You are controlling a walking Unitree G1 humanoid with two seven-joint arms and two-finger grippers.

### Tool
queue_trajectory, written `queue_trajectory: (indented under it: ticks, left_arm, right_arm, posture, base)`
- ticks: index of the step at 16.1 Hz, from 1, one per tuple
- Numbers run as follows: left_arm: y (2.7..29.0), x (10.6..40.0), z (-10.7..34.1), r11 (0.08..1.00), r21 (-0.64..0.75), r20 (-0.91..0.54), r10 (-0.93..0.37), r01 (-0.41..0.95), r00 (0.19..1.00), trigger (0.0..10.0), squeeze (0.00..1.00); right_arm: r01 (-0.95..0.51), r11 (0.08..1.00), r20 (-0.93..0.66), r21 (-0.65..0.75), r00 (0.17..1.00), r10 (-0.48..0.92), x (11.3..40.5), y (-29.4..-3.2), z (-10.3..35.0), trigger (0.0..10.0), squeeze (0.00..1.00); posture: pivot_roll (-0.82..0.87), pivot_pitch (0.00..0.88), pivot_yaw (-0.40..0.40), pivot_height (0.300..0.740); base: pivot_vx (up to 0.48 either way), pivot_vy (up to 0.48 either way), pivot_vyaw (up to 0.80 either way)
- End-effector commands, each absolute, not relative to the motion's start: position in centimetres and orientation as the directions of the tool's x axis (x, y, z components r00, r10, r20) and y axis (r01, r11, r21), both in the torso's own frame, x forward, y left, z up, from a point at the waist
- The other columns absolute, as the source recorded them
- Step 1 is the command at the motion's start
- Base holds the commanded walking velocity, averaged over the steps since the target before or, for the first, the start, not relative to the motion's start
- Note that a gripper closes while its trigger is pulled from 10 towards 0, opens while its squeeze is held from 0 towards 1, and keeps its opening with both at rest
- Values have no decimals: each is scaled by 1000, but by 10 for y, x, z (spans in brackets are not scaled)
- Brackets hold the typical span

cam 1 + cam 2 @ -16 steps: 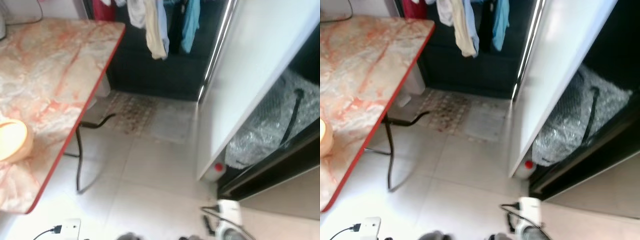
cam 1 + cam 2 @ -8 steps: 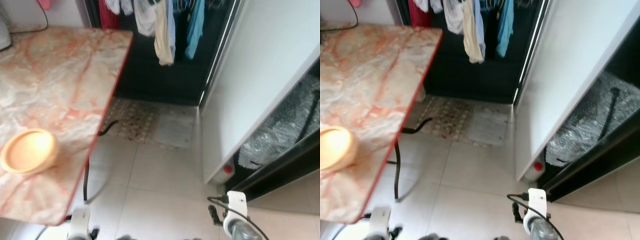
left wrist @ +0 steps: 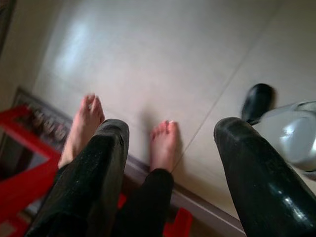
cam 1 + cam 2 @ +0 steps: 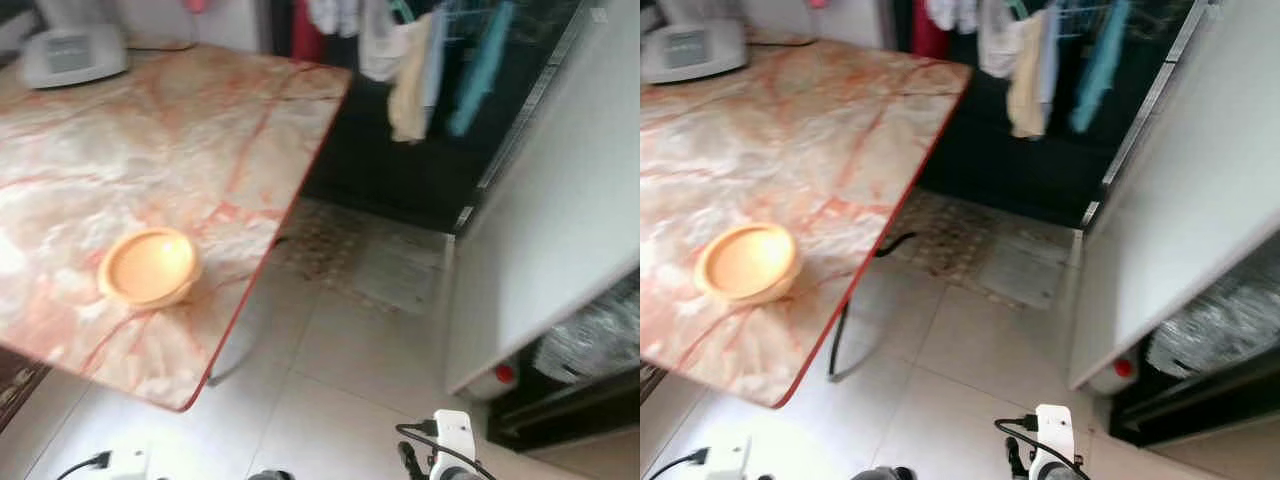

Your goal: Restocking fridge

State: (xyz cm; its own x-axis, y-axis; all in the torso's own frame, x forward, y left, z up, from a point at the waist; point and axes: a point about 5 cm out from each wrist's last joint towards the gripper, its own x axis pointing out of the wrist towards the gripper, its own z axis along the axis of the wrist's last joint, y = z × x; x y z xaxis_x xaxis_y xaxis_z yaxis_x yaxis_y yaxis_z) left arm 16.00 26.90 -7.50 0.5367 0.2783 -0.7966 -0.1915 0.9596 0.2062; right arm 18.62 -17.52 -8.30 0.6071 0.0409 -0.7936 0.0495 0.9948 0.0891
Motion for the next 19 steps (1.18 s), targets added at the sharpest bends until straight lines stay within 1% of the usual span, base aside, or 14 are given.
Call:
queue_trajectory:
  ticks: [1,3,4,5,6,7,10,13,15,16,18,19]
  left_arm:
    - [265,149,-81,959,196,-812,277,-206,515,10000,0]
    - [266,144,-82,958,197,-810,280,-210,515,10000,0]
    - [268,140,-83,955,202,-807,288,-216,515,10000,0]
    - [269,139,-82,952,205,-800,297,-228,521,10000,0]
    - [269,141,-81,951,202,-786,301,-235,541,10000,0]
    - [267,141,-81,953,203,-783,297,-226,546,10000,0]
    - [258,146,-82,967,198,-787,254,-160,562,10000,0]
    - [244,160,-81,974,172,-777,226,-146,588,10000,0]
    - [229,167,-82,982,150,-777,188,-113,600,10000,0]
    - [217,166,-84,989,147,-784,123,-11,609,10000,0]
    - [218,169,-83,988,154,-782,115,11,612,10000,0]
    - [219,173,-81,988,155,-779,118,7,616,10000,0]
  right_arm:
    - [30,996,-815,79,578,47,176,-179,-88,10000,0]
    - [-16,997,-813,77,578,72,177,-177,-87,10000,0]
    - [-69,995,-811,77,576,102,178,-174,-87,10000,0]
    - [-74,994,-811,79,575,107,178,-173,-87,10000,0]
    - [-88,993,-817,79,565,115,177,-171,-87,10000,0]
    - [-94,993,-819,78,561,117,176,-170,-88,10000,0]
    - [-29,995,-802,97,589,95,182,-168,-85,10000,0]
    - [1,996,-798,85,599,67,182,-178,-84,10000,0]
    - [29,998,-808,50,589,24,177,-194,-85,10000,0]
    - [81,996,-807,38,590,-17,175,-201,-85,10000,0]
    - [116,992,-797,49,603,-31,178,-201,-84,10000,0]
    - [121,991,-792,54,610,-31,180,-200,-82,10000,0]
  posture:
    - [128,173,-56,740]
    - [147,177,-100,740]
    - [179,184,-121,740]
    - [190,187,-121,740]
    - [219,187,-93,740]
    - [213,185,-79,740]
    - [157,183,-42,740]
    - [128,178,-34,740]
    - [110,174,-12,740]
    - [86,168,17,740]
    - [59,171,58,740]
    - [51,175,61,740]
  base:
    - [0,0,0]
    - [0,0,0]
    - [0,0,0]
    - [0,0,0]
    - [0,0,0]
    - [0,0,0]
    - [0,0,0]
    - [0,0,0]
    - [0,0,0]
    - [0,0,0]
    - [0,0,0]
    - [0,0,0]
